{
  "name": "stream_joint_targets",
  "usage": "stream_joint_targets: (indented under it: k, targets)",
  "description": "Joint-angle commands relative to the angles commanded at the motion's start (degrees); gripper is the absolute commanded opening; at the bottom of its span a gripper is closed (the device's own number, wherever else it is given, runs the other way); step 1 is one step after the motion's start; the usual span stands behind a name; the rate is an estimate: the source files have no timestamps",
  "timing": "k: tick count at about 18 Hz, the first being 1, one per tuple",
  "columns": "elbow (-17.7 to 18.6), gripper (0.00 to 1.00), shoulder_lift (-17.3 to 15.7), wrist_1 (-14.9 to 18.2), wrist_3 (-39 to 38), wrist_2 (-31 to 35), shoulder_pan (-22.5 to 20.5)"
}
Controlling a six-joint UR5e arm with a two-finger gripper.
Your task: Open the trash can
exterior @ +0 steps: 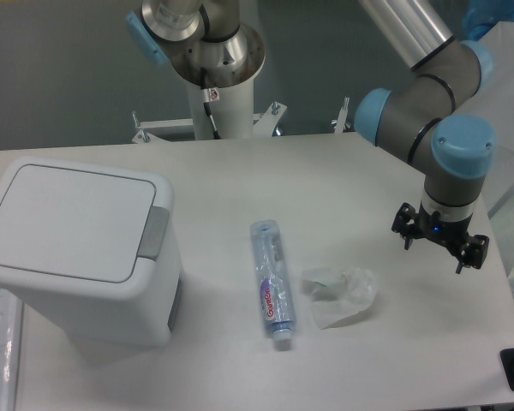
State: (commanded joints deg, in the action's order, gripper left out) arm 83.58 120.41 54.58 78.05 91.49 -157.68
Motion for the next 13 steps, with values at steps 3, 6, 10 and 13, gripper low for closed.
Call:
stream_joint_targets:
  k: [3, 6, 10, 13]
  targets:
    - [0.00, 1.00, 0.00, 0.00, 0.00, 0.00, 0.09]
    - [0.09, 1.00, 0.17, -0.17, 0.26, 0.00, 0.35]
    - [0.17, 1.00, 0.35, -1.14, -0.35, -0.44, 1.06]
    - [0.18, 1.00, 0.35, -1.23, -4.64, -5.26, 0.79]
